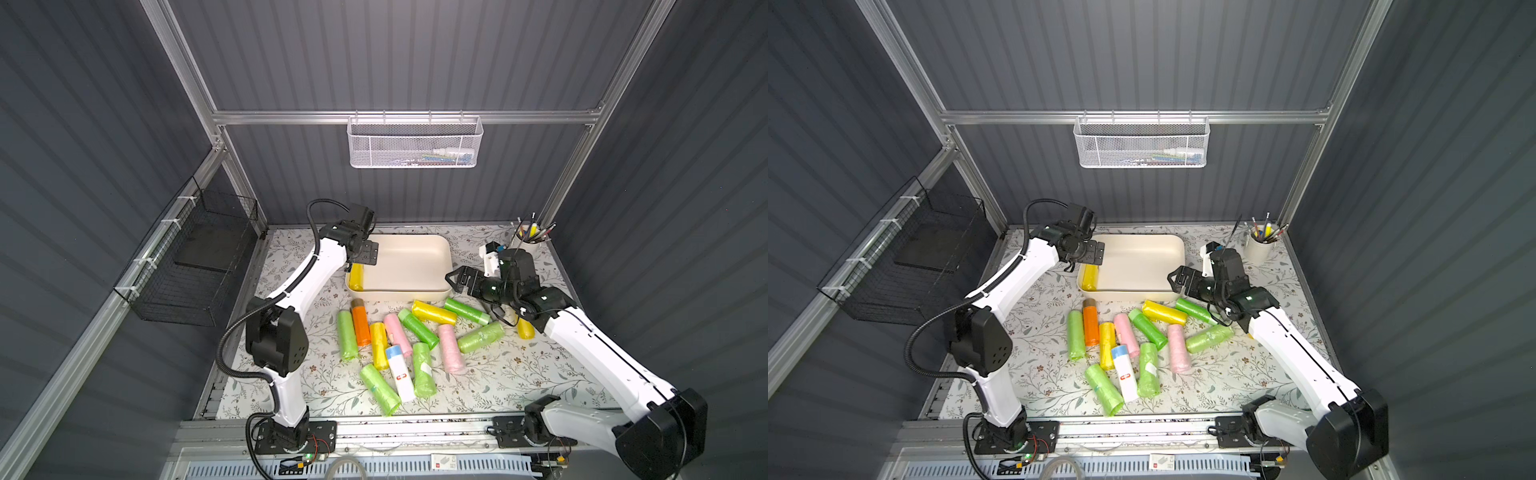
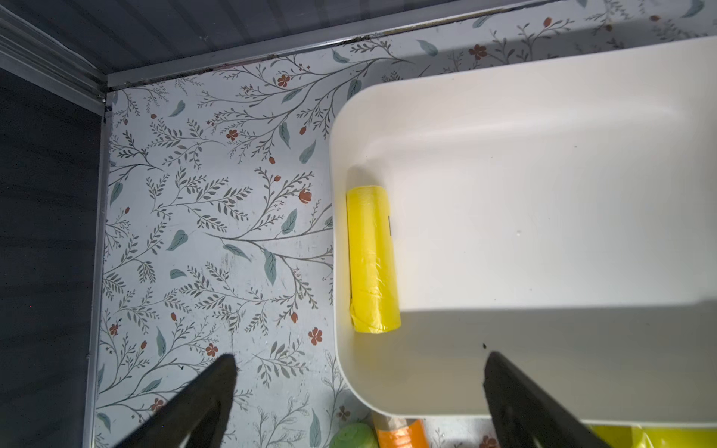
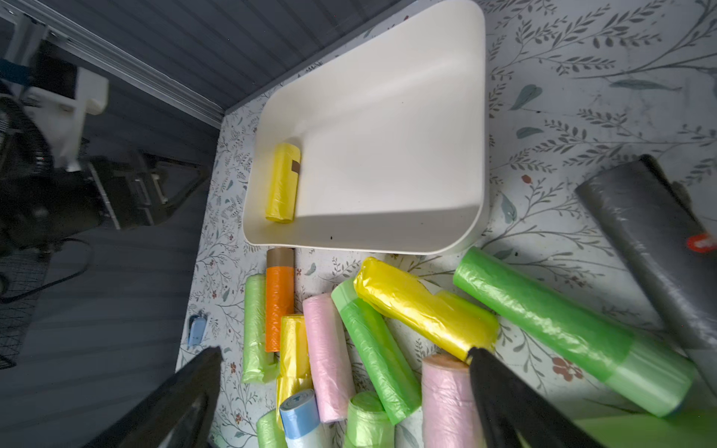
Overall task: Put the roll of trash bags into the storage box
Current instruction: Place the roll of trash bags in the storage box, then pick up the roll of trash bags from the center of the board.
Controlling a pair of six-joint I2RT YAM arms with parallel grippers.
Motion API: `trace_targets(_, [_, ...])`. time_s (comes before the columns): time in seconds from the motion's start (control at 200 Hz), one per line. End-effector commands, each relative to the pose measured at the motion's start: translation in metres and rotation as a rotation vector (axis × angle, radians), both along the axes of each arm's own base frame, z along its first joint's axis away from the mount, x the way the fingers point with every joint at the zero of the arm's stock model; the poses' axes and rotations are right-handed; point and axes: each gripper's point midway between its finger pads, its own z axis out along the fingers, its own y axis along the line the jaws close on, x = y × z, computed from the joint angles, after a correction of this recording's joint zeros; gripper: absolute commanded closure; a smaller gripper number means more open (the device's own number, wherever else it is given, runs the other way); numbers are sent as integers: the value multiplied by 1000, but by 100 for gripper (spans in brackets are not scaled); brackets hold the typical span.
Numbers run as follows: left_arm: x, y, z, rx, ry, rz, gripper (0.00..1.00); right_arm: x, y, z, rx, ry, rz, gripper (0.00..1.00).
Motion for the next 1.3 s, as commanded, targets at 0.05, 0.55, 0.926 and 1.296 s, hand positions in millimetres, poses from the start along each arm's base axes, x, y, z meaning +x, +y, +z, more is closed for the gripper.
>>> trace_targets(0.05, [-37,2,2,-95,26,-11,0,0,1,-8,-96,32,-4,1])
trace_targets(0.55, [-128,6,-18,-377,18,-29,0,-26,36,-27,-230,65,15,1])
trace_targets(0.926, [-161,-15,-14,-594,13,-109,0,-69,6,-64,-319,127,-39,1])
trace_targets(1.296, [-181,-24,-40,-710,74,-114,0,-100,-18,-86,-316,199,-87,2])
